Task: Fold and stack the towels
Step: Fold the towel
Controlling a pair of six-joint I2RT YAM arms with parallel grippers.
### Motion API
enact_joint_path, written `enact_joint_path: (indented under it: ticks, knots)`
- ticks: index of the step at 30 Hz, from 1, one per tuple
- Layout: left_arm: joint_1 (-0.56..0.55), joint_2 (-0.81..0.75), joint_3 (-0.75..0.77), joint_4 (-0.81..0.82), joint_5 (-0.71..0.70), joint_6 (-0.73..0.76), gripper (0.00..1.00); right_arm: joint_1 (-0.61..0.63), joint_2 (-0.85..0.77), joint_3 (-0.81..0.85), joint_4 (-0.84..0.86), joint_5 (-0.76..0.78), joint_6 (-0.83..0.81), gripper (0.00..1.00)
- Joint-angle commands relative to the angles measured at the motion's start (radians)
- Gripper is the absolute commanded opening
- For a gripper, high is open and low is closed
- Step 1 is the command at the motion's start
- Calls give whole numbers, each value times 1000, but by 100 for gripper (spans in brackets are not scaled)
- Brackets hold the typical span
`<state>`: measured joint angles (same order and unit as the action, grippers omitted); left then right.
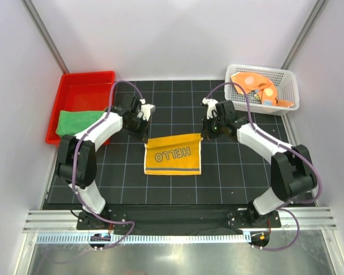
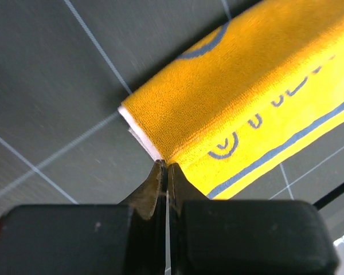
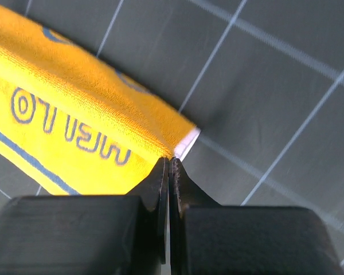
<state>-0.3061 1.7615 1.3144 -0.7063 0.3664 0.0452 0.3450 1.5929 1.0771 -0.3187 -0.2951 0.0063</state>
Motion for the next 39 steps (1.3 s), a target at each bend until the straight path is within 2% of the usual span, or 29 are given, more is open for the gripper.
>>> enact_joint_path:
  ticks: [1, 5, 14, 27, 39]
  knots:
    - [-33, -91, -61, 57, -122, -39, 0, 41, -123, -78, 59, 146, 73, 1]
    - [-65, -140, -118, 57, -219, -87, 0, 64, -189, -160, 64, 157, 144, 1]
    - [-94, -198, -207, 29, -244, -146, 0, 138, -295, -322, 75, 189, 263, 1]
    - [-128, -237, -264, -13, -218, -176, 0, 149, -347, -405, 69, 200, 336, 1]
    - [-185, -201, -270, -78, -296, -217, 0, 193, -373, -448, 56, 183, 385, 3]
